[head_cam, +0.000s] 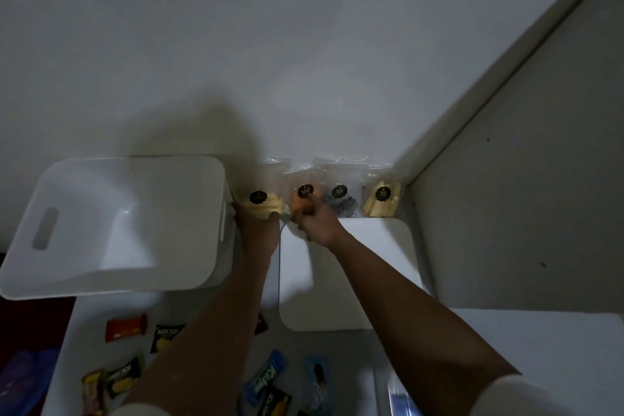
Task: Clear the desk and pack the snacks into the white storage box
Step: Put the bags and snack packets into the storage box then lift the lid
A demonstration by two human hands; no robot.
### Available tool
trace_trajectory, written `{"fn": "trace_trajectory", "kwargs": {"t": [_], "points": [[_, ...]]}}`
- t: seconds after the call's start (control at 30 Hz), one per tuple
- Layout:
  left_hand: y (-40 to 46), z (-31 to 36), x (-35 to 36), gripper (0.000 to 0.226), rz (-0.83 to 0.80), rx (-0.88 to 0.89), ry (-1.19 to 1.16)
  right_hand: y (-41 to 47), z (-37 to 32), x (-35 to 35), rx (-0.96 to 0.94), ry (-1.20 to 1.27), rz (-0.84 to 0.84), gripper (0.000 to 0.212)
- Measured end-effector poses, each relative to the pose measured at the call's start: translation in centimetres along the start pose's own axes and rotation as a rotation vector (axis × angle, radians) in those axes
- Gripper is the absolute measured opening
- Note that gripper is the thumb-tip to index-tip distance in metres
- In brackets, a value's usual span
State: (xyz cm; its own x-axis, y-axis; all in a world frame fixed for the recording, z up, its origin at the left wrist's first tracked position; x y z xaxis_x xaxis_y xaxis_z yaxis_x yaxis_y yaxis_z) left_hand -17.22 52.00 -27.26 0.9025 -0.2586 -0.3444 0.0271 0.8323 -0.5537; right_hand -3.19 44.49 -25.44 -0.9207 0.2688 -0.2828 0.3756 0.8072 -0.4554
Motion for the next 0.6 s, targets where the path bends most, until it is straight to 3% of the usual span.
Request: {"fn": "trace_trajectory", "kwargs": {"t": [0.13,0.2,0.27,0.4,0.5,0.6], "points": [[1.9,1.5,1.1,0.076,0.051,0.056,-0.063,2.9,2.6,0.1,0.008,0.028,0.125,0.056],[2.4,1.8,1.4,0.084,0.078,0.046,-0.097,4.3,4.0,0.0,0.02,0.04,0.186,0.061],[2.7,2.2,1.6,0.089,0.124,0.021,-0.092,3.6,2.2,-0.6,0.044,0.076,0.288,0.068],[3.4,2.5,1.6,0.075,0.206,-0.003,-0.023,4.1,0.9,-1.5,0.119,0.133,0.391,0.076],[4.4,1.7,1.8,0.078,0.187,-0.061,0.062,4.5,1.0,-1.9,0.186,0.096,0.398,0.058],[4.8,1.5,1.8,0.059,0.14,-0.058,0.203,4.4,1.0,-2.2,0.177,0.077,0.428,0.015]]}}
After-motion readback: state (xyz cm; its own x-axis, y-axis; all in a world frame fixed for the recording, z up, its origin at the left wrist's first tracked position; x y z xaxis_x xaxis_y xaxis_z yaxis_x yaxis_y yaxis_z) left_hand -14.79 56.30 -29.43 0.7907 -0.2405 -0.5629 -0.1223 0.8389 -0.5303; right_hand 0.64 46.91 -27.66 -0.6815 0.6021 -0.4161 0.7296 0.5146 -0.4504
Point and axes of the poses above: each hand's wrist, its own y-axis towards the middle knuckle, its own x-axis out of the palm, z = x × y, the point moved 5 cm from there along y, towards the middle knuckle, and after that the axes turned 5 degrees about -x, right-handed, at the moved point
